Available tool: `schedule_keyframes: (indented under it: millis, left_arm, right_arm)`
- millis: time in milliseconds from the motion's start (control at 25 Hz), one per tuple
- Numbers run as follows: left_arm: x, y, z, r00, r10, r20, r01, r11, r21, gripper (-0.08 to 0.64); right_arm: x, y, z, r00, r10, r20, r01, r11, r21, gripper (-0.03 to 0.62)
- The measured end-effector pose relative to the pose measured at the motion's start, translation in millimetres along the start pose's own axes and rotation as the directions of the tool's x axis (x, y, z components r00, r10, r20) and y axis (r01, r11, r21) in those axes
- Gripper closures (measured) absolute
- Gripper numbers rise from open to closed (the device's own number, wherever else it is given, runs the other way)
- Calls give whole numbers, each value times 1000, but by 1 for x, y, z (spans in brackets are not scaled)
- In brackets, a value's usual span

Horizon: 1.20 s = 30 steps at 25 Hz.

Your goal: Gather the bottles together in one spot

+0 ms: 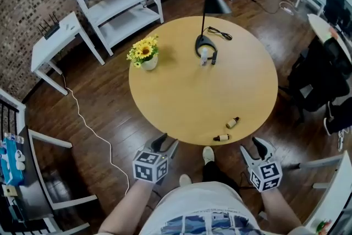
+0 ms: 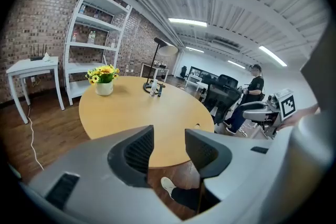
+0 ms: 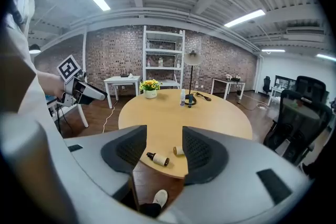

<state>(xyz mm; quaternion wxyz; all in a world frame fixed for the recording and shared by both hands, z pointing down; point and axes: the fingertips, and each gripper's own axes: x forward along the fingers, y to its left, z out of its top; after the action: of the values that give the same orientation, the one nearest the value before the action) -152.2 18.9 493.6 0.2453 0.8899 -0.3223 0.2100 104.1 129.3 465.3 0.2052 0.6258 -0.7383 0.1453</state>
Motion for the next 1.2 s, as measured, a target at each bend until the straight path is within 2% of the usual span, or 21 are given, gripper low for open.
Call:
schedule_keyframes:
  millis: [400,520,680,800,880,1080,1200]
  left_arm:
    - [-31,-13,-16,999,-28,25,28,1000,-2,377]
    - [-33,-21,-24,999,-40,13,40,999,34,377]
    - [-26,-42,-44,994,-99,-39,103,989,110,372]
    - [-10,-62,-67,984,-127,-122,151,965,213,326]
    - [4,-74,-77,976,-138,-169,180,947,268,325]
    - [47,-102,-78,959,-143,-245,229,899,374,324]
    - [83,-117,-78,945,-130,-301,257,865,431,328]
  right_arm:
    - [-29,28,-13,1000,-15,-27,15,1000,-3,357]
    - [-32,31,-19,999,-9,-34,9,1000,-3,356]
    - [-32,36,-28,999,16,-44,-17,1000,-24,356]
    - [-32,42,-38,996,51,-67,-55,997,-63,356]
    - [-31,41,-41,994,68,-85,-74,994,-74,356]
    - [-24,27,-49,987,117,-113,-122,992,-42,356]
    - [-20,9,-50,983,137,-124,-146,987,-63,356]
